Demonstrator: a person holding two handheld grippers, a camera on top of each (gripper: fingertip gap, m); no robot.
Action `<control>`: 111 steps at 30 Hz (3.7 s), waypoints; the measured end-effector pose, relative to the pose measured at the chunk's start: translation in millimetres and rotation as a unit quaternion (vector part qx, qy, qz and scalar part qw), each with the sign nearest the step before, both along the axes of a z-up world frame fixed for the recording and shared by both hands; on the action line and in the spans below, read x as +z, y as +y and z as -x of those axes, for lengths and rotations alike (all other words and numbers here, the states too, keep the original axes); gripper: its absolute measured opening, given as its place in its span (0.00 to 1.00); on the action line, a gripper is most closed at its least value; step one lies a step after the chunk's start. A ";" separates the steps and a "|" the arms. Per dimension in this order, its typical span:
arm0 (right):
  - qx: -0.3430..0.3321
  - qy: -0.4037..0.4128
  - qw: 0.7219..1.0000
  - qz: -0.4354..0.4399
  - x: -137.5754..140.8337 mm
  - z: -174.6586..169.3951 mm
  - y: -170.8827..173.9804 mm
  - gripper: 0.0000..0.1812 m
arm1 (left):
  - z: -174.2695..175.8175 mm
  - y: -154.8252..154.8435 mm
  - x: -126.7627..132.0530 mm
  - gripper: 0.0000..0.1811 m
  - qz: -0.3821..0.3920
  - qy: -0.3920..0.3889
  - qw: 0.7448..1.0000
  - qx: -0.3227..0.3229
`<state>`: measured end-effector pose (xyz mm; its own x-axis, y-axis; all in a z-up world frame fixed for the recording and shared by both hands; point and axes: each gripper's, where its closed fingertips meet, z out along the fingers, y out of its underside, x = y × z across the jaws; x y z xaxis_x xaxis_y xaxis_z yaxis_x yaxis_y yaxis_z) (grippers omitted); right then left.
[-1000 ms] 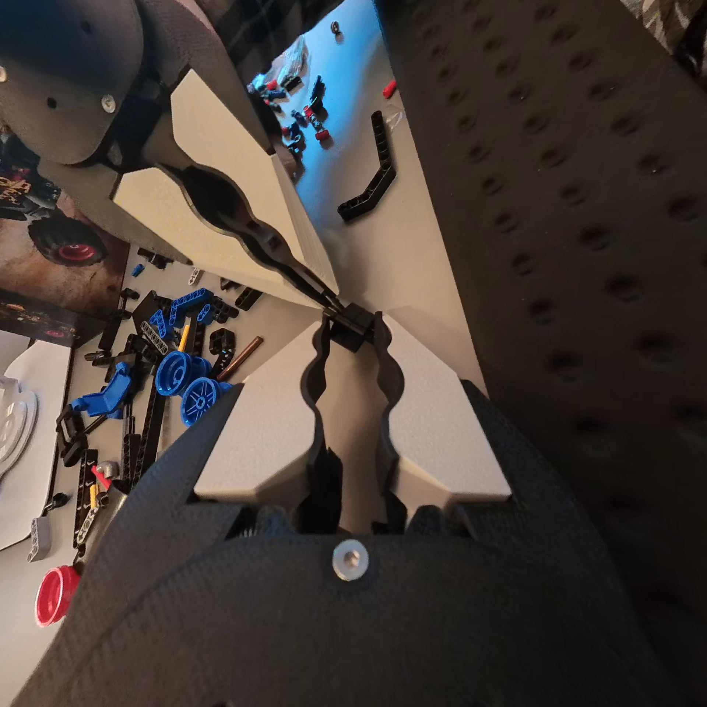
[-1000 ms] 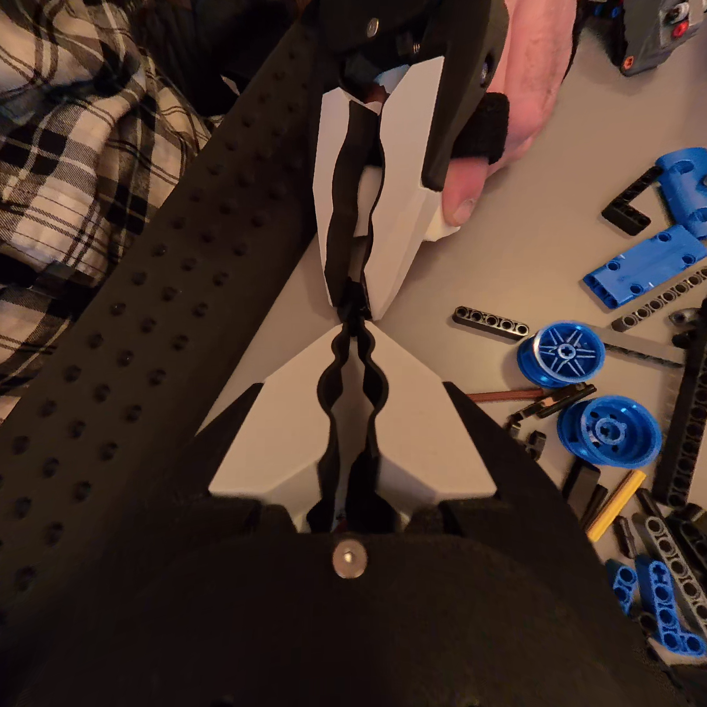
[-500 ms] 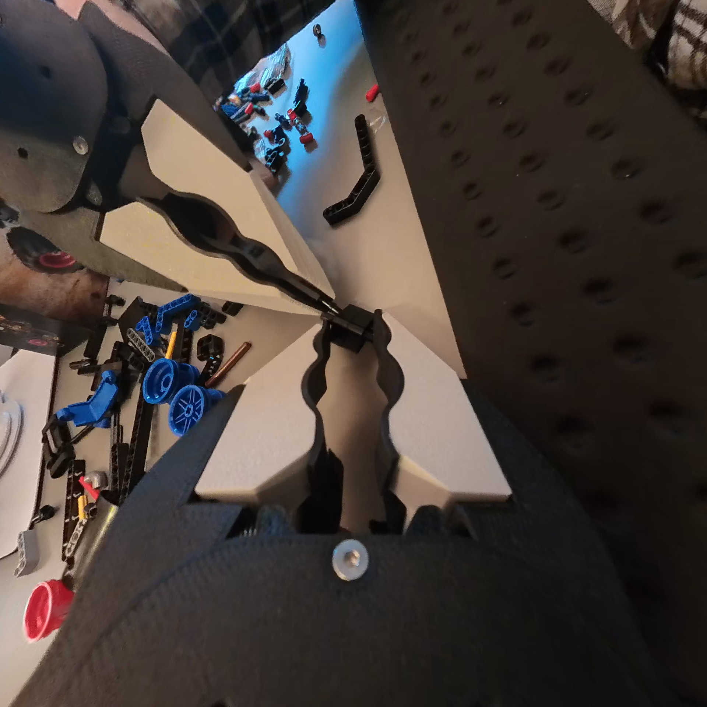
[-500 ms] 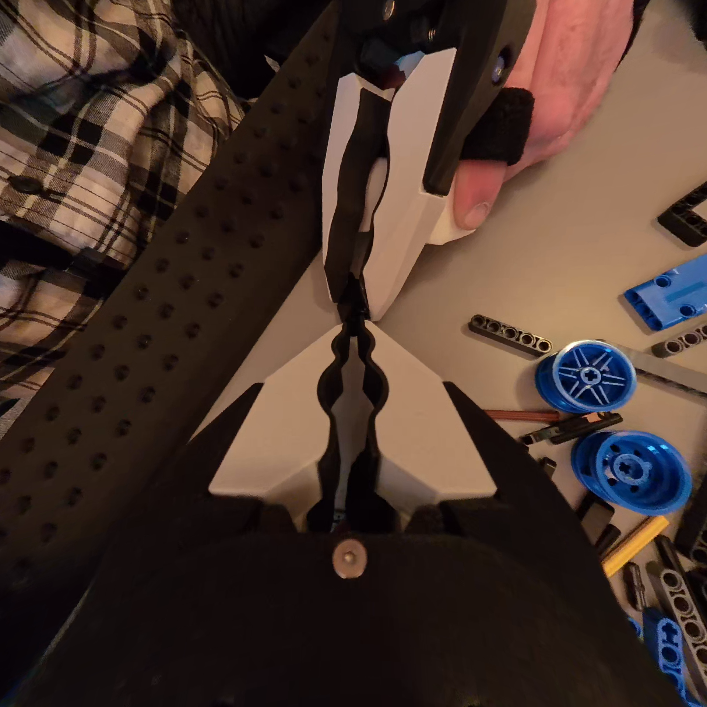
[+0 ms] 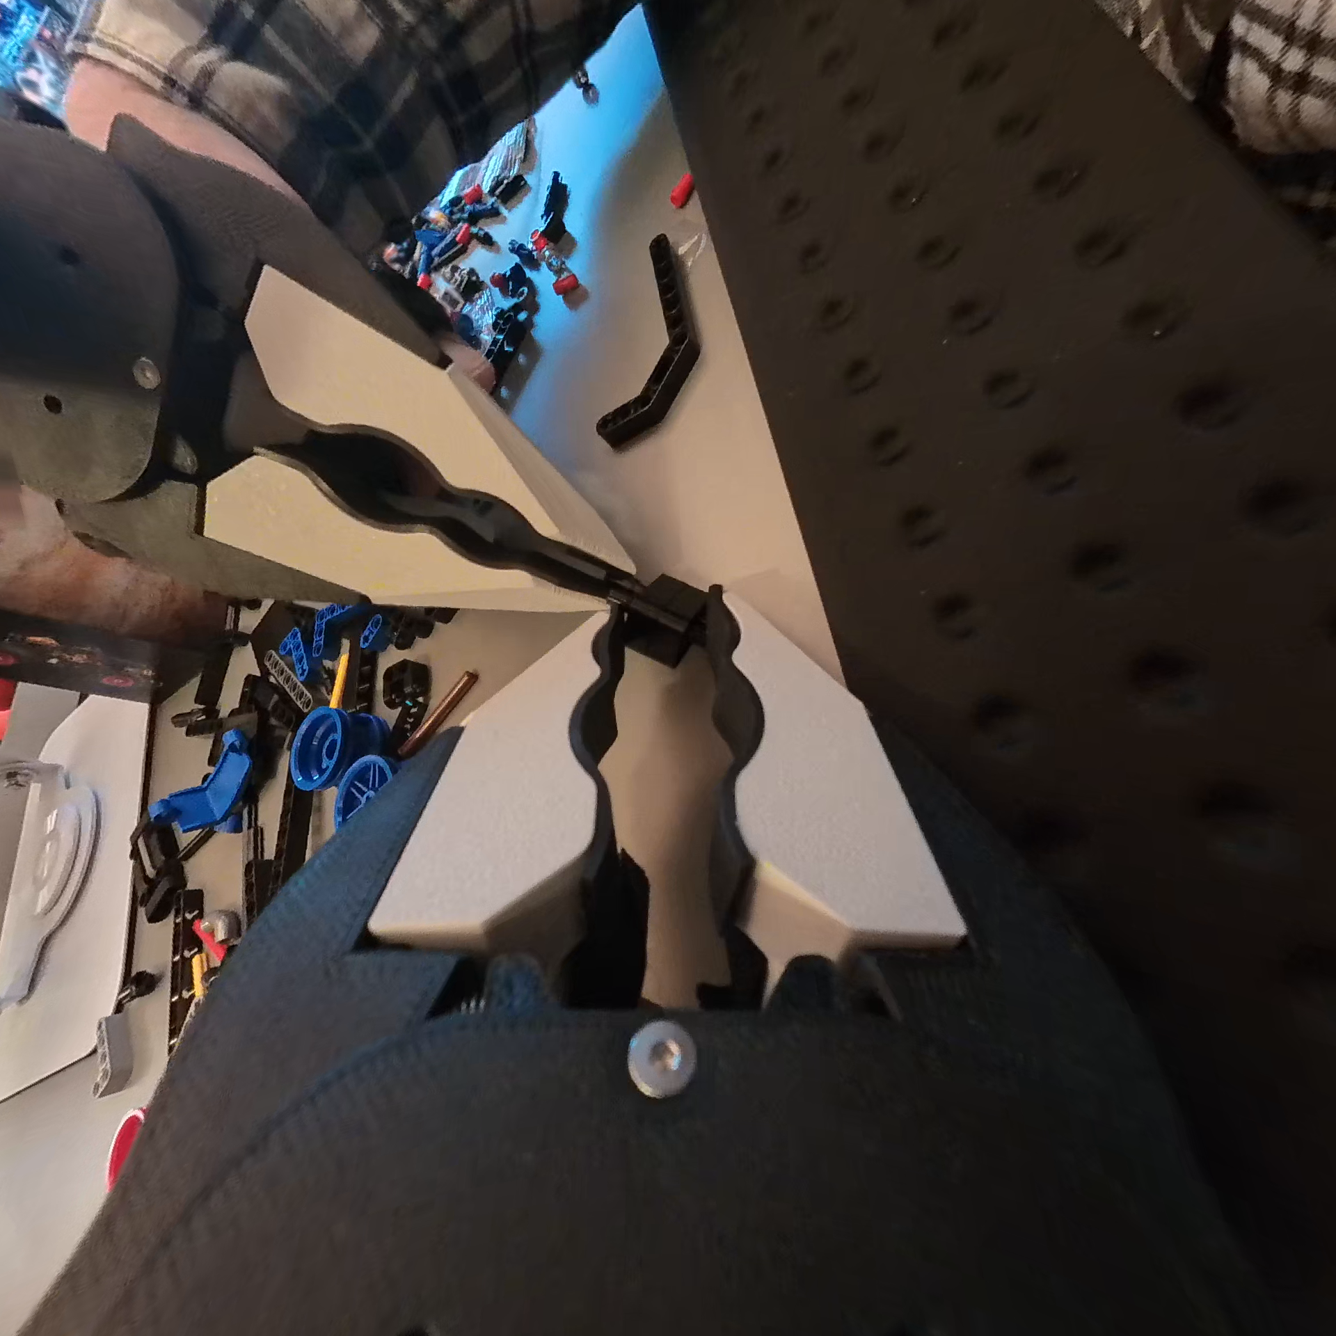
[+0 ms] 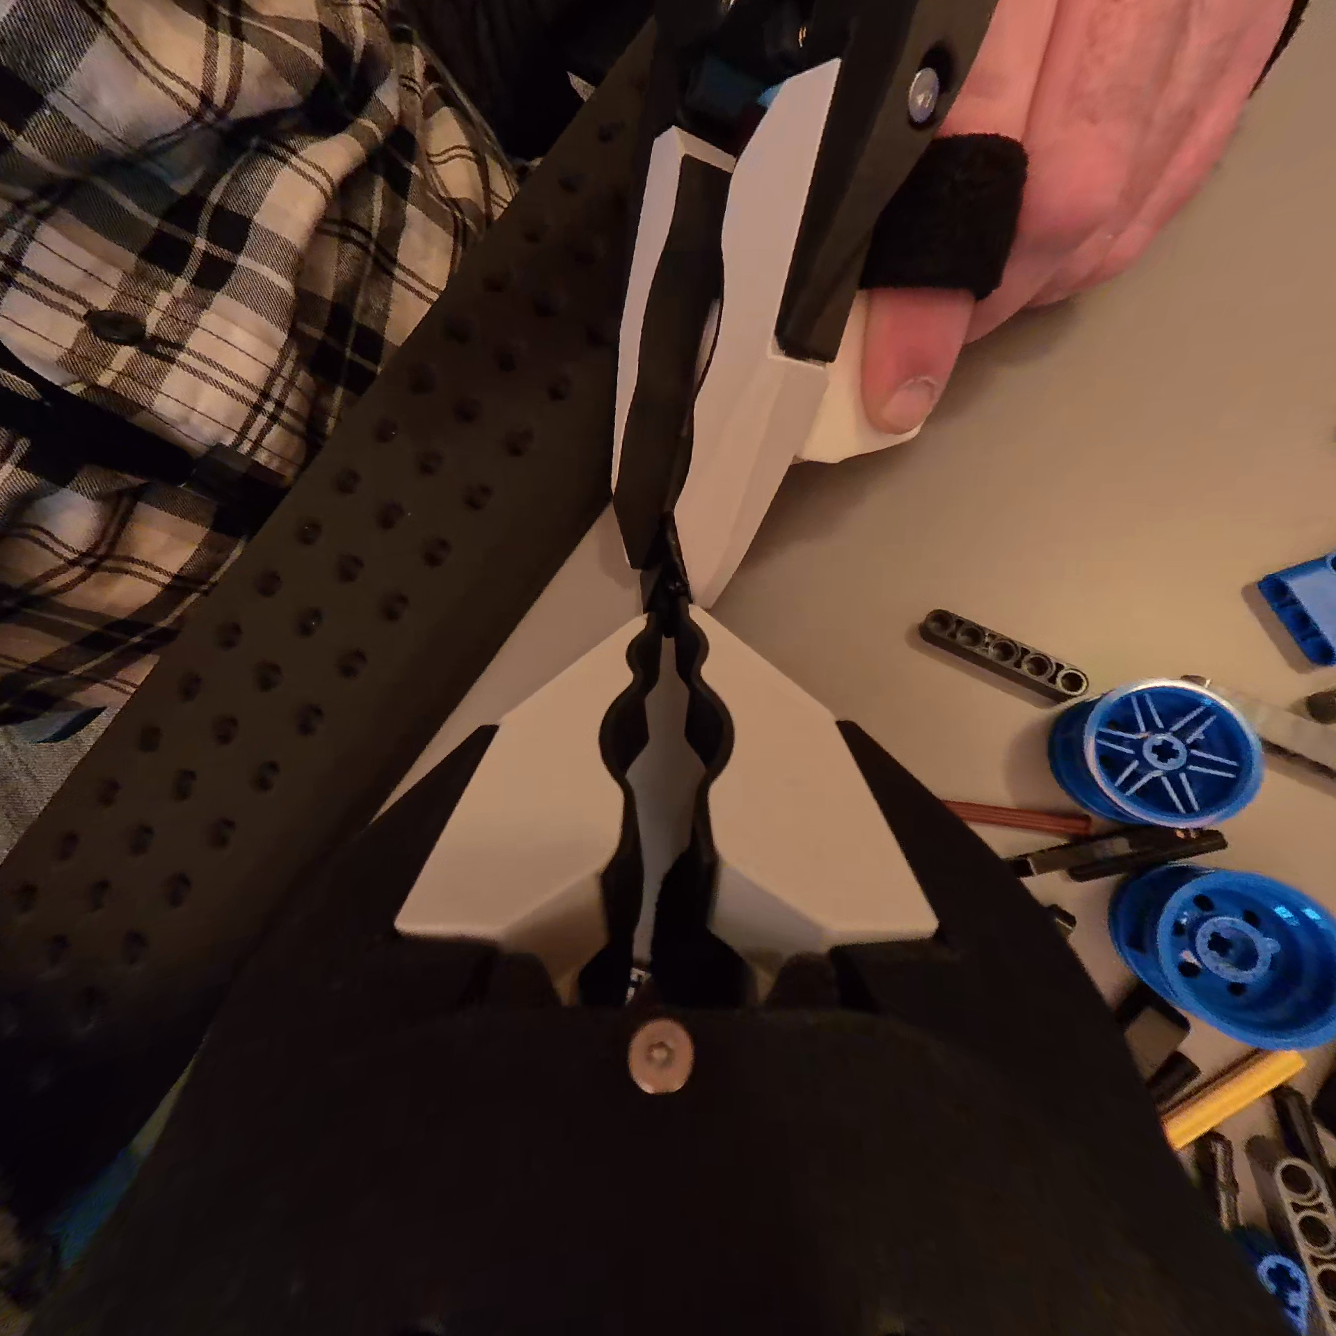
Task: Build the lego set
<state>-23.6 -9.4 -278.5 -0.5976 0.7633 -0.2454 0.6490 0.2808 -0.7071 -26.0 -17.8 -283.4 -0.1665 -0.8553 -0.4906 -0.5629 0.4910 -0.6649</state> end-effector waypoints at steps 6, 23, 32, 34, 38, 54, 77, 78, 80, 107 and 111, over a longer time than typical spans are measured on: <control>-0.008 -0.009 1.000 -0.019 -1.6 1.8 -3.4 0.01 | 0.0 -3.2 -0.6 0.12 0.010 0.002 1.000 -0.005; -0.070 0.007 0.995 -0.073 4.8 -0.9 8.6 0.00 | -2.4 6.1 2.6 0.12 0.013 -0.010 1.000 0.019; -0.069 0.004 0.995 -0.075 -0.3 2.5 5.9 0.00 | -3.1 5.0 -0.4 0.12 0.007 0.002 1.000 0.010; -0.069 0.001 0.994 -0.080 -1.8 3.4 5.9 0.00 | -2.9 4.6 -1.0 0.11 0.014 0.002 1.000 0.010; -0.103 0.011 0.990 -0.100 12.2 -1.3 20.3 0.00 | -4.3 14.5 1.7 0.12 0.017 -0.007 0.999 0.035; -0.392 -0.102 0.881 -0.243 28.1 -215.2 67.9 0.04 | 5.5 27.0 -3.5 0.16 0.122 0.018 0.990 0.073; -0.380 -0.004 0.911 -0.158 23.5 -183.5 57.3 0.01 | 4.0 49.5 47.3 0.22 0.010 -0.060 0.992 0.113; -0.378 0.021 0.914 -0.145 33.7 -169.1 53.7 0.01 | -1.2 49.7 52.1 0.21 -0.018 -0.061 0.991 0.115; -0.362 0.047 0.922 -0.131 45.7 -142.3 45.3 0.01 | -15.1 50.8 63.2 0.20 -0.086 -0.068 0.987 0.120; -0.325 0.192 0.918 0.125 94.3 -53.5 22.1 0.03 | -46.9 40.3 95.8 0.01 -0.263 -0.135 0.948 0.120; -0.321 0.225 0.907 0.154 106.4 -52.0 21.3 0.03 | -46.6 39.3 106.2 0.01 -0.272 -0.156 0.942 0.124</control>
<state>28.4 11.9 -172.1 -0.1470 0.9264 -0.3466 0.2347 -0.3077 -0.9221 20.6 21.5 -177.2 0.2287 -0.4571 -0.8595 -0.5241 0.6862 -0.5044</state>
